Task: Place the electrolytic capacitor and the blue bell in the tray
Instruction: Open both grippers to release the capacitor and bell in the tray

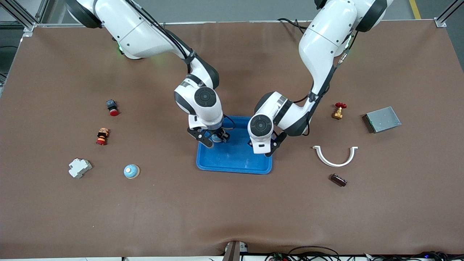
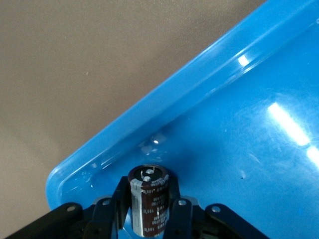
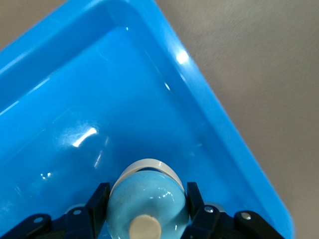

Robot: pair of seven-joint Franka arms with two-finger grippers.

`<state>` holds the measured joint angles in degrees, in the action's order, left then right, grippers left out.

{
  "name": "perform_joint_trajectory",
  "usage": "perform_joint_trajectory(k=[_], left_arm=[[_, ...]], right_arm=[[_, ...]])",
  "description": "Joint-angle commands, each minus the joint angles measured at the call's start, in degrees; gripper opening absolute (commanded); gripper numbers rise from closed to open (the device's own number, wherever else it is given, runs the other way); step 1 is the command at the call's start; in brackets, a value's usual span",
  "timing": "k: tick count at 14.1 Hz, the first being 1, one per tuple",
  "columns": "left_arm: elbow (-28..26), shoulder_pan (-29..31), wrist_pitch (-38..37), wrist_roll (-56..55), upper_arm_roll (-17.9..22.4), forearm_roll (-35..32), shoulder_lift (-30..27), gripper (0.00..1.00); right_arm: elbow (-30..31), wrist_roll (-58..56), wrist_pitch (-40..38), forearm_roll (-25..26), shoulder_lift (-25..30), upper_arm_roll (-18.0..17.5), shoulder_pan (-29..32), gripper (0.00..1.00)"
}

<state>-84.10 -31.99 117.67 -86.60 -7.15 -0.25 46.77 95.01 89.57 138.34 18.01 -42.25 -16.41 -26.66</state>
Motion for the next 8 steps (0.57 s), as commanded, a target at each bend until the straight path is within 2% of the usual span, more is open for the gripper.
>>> perform_joint_trajectory(k=[1,6,7,8], left_arm=[[0.8,-1.2,0.1,-0.9,0.7,-1.2,-0.4,1.0],[1.0,-0.3,-2.6,1.6,0.7,-2.4,-3.8,1.0],[0.9,-0.2,-5.9,3.6,0.8,-2.6,-5.4,1.0],[0.9,0.4,-9.6,7.6,0.8,-2.5,-7.5,1.0]], right_arm=[[-2.7,2.1,1.2,1.5,-2.7,2.8,-3.1,0.0],[-4.3,3.6,1.4,1.5,-4.8,4.5,-5.1,0.0],[-4.5,3.6,1.3,1.5,-4.9,4.5,-4.9,0.18],[-4.6,3.9,1.3,1.5,-4.9,4.6,-4.9,0.97]])
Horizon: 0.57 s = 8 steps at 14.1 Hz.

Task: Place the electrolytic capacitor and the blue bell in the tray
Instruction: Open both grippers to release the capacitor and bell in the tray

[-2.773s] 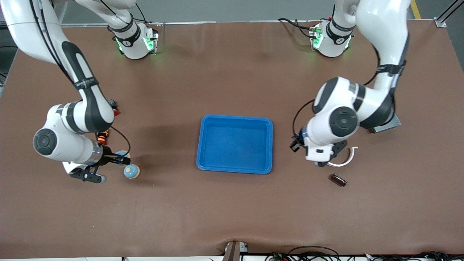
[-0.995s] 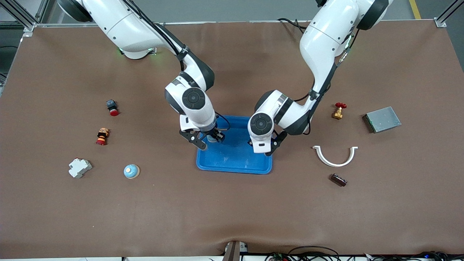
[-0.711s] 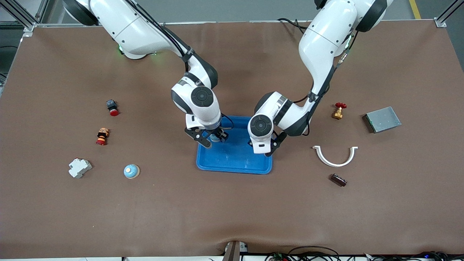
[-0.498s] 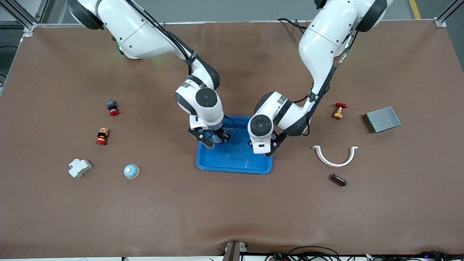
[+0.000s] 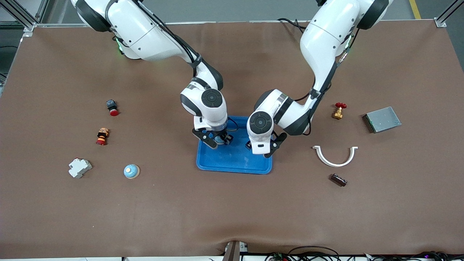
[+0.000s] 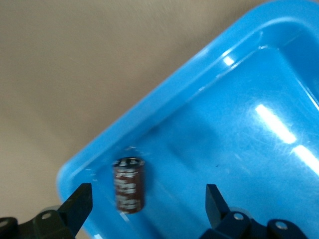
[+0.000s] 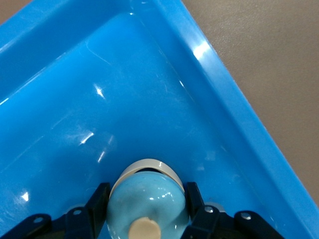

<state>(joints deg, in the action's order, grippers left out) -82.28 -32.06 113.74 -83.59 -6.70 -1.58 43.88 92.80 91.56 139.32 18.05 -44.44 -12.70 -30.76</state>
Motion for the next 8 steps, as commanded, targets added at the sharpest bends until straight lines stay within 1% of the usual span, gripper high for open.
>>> perform_joint_trajectory(k=[1,2,4,5,8], left_arm=[[-1.0,1.8,-9.2,8.9,0.3,-1.1,-7.0,1.0],[-1.0,3.2,-11.5,12.6,0.2,-1.1,-9.4,1.0],[-1.1,6.5,-13.1,18.3,0.0,-0.7,-13.4,1.0],[-1.1,8.7,-13.4,21.6,-0.1,-0.5,-15.4,1.0],[-1.0,15.3,-13.6,30.5,-0.2,0.0,-19.0,1.0]], right_arm=[[-2.4,2.0,0.3,1.5,-2.7,1.1,-1.0,1.0],[-2.8,1.9,0.2,1.5,-2.6,1.1,-1.0,1.0],[-5.2,1.5,-1.3,1.2,-2.3,1.0,-0.8,1.0],[-6.0,1.3,-3.8,1.2,-2.1,0.9,-0.6,1.0],[-12.1,0.7,-13.0,0.8,-2.1,0.3,-0.7,1.0]])
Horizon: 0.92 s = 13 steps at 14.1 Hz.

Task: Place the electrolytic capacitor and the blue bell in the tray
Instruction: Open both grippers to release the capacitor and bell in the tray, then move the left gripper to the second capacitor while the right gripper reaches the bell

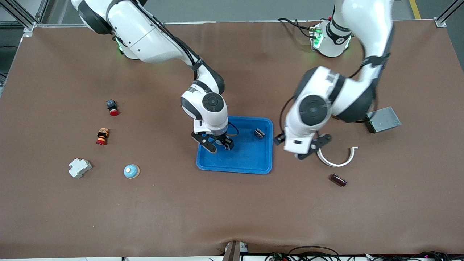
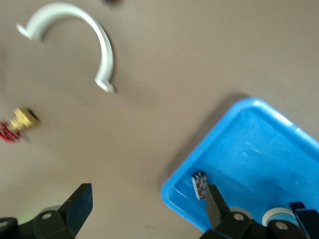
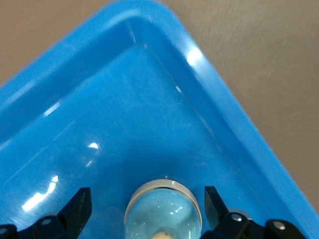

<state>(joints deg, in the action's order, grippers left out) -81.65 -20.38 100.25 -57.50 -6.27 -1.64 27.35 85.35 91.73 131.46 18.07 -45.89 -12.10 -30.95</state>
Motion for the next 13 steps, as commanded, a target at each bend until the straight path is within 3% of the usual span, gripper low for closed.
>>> perform_joint_trajectory(k=[1,8,13], left_arm=[[-1.4,5.9,-0.1,5.9,-0.7,0.1,-2.6,1.0],[-1.3,16.8,7.1,8.4,-0.2,0.1,-0.6,1.0],[-1.3,21.0,14.7,7.8,-0.2,0.1,5.0,1.0]], right_arm=[[-6.1,0.1,-7.2,0.7,-0.6,-0.6,-0.3,1.0],[-7.2,-21.1,-14.3,0.0,3.0,-1.0,7.0,1.0],[-2.2,-37.3,-14.3,-0.1,6.6,-1.0,15.5,1.0]])
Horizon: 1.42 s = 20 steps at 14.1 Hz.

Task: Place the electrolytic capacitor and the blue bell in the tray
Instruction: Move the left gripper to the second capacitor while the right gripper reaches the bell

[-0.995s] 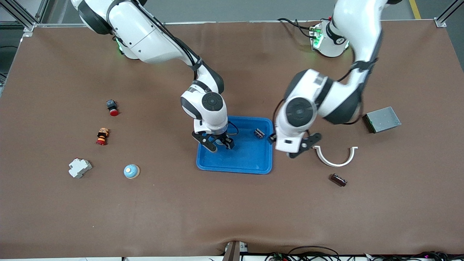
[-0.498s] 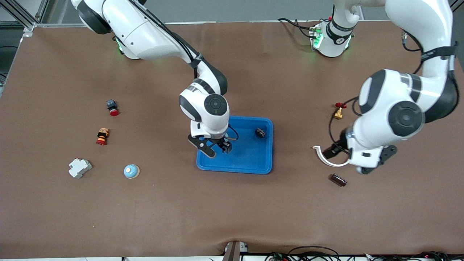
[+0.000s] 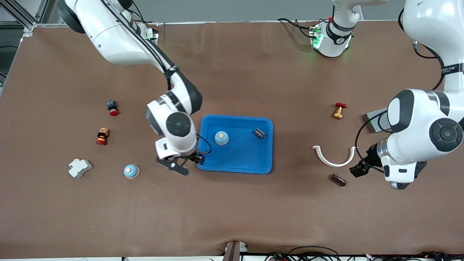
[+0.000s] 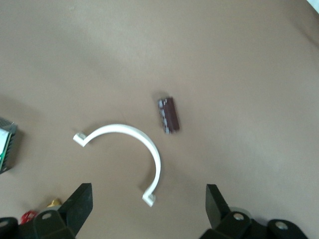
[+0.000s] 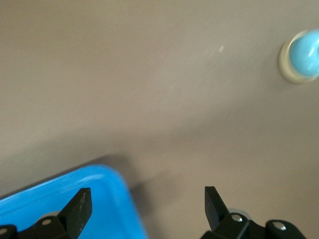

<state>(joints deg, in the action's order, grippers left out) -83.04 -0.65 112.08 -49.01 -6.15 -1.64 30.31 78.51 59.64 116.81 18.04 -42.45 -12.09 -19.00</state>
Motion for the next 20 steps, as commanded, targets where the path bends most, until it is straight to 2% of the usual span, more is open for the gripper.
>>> perform_joint_trajectory(k=[1,5,7,10,13,20], left_arm=[[0.1,1.3,4.4,-1.3,-0.3,0.0,3.3,1.0],[0.1,1.2,11.6,-7.1,-0.2,-0.3,8.4,1.0],[0.1,0.9,13.9,-7.9,-0.2,-0.4,10.5,1.0],[0.0,1.1,14.4,-7.6,-0.3,-0.6,11.9,1.0],[0.0,0.8,15.0,-7.6,-0.2,-0.7,13.8,1.0],[0.0,0.5,21.9,-7.9,-0.2,-0.8,16.9,1.0]], right_arm=[[5.0,-7.8,0.4,-0.1,3.7,-1.5,5.1,1.0],[6.7,-13.7,1.2,-0.1,4.1,-1.8,9.1,1.0],[8.9,-18.0,4.4,-0.1,4.4,-1.8,11.7,1.0],[14.2,-24.3,10.1,-0.1,6.1,-1.8,15.7,1.0],[15.2,-29.8,11.2,-0.1,6.2,-1.8,18.6,1.0],[21.7,-39.0,22.6,-0.5,5.7,-3.4,26.6,1.0]])
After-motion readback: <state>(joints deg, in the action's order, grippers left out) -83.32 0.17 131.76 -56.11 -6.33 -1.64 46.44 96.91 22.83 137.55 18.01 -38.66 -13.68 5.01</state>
